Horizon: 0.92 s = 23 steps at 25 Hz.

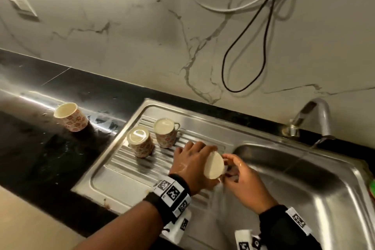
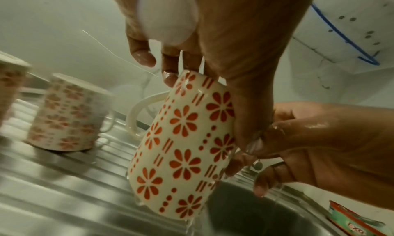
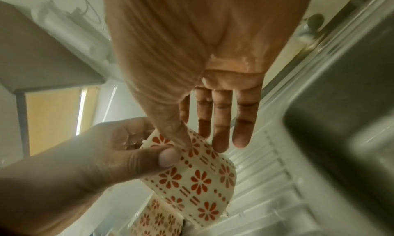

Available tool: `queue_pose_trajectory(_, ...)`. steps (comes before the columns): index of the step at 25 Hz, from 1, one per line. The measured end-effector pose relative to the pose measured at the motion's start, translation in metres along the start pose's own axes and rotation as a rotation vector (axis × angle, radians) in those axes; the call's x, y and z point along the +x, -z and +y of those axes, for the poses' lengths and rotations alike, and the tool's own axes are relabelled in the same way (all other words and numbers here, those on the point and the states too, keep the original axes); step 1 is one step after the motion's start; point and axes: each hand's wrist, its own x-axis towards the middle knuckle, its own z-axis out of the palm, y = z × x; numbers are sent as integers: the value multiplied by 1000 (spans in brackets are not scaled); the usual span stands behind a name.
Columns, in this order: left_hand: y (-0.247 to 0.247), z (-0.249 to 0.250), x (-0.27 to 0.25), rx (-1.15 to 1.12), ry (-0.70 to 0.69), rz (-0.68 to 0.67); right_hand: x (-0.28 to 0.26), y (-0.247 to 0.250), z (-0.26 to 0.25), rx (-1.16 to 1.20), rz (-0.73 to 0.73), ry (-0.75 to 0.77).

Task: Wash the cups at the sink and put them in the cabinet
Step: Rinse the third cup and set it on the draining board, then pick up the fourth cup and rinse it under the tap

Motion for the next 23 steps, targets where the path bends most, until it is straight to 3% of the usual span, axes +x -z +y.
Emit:
queue_pose_trajectory(3,8,-75,-5,3,-77,-42,24,-66,-27,-78,-68,20)
queue_pose_trajectory(8,11,-154,3,10,-225,-87,53,-134,-51,-112,29,-25)
queue_pose_trajectory(14,6,-177,14,15,-263,-153,64,-159,-55,-115,114,-93)
queue_pose_trajectory(19,3,-180,10,-14,-267,-135,62,-165,-55,-130,82,-119)
queue_pose_trajectory(23,13,-191,-7,-168,-258,-48,61,-161,-66,-477,70,-62)
